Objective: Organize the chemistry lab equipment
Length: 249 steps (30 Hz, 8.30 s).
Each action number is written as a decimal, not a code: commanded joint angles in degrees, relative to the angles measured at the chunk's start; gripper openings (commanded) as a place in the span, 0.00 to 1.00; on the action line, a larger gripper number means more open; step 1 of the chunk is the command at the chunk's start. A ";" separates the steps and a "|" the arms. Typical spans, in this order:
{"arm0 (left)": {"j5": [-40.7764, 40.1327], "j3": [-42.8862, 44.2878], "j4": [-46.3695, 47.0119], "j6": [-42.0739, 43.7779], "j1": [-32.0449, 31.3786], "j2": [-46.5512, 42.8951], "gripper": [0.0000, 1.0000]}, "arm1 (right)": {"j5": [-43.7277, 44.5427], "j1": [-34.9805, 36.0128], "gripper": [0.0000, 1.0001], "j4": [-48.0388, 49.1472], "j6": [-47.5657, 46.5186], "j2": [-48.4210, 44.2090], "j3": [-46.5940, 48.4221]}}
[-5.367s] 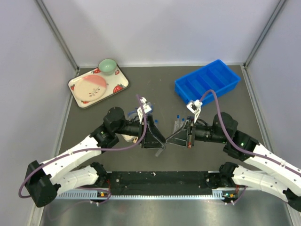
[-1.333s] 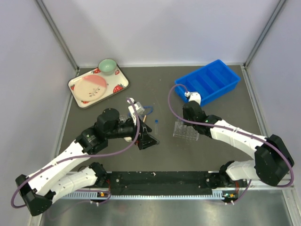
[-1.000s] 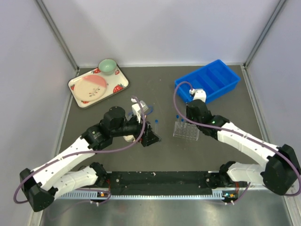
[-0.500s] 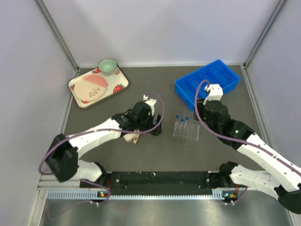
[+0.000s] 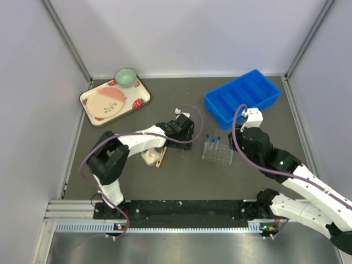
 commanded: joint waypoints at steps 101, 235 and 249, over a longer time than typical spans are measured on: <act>63.31 -23.43 26.76 3.49 -1.37 -52.02 0.00 | -58.67 12.51 0.29 19.01 13.53 3.28 5.14; 30.70 -17.72 3.64 13.51 -1.29 -49.12 0.99 | -9.89 -9.99 0.00 8.99 6.06 26.13 -3.30; 30.79 -17.90 3.73 13.51 -1.37 -49.03 0.99 | -10.42 -9.99 0.14 10.57 6.24 27.27 -4.53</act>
